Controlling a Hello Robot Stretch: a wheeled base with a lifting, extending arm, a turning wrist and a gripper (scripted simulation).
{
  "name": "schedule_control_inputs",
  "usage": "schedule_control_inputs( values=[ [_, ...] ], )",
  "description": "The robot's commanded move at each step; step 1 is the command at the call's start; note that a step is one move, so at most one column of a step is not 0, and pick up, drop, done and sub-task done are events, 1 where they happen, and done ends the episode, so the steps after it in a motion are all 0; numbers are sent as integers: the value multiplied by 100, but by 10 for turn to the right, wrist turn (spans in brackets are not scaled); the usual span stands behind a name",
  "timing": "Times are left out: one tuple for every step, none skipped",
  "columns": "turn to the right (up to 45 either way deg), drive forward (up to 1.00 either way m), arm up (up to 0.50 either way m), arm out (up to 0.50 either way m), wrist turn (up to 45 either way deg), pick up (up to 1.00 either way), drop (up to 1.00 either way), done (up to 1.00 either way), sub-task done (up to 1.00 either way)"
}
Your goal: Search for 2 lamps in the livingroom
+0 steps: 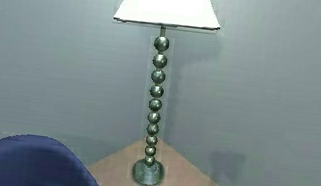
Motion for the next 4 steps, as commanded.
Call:
schedule_control_inputs(
  values=[
    [0,0,0,0,0,0,0,0,100],
    [450,0,0,0,0,0,0,0,0],
    [420,0,0,0,0,0,0,0,0],
    [0,90,0,0,0,0,0,0,0]
  ],
)
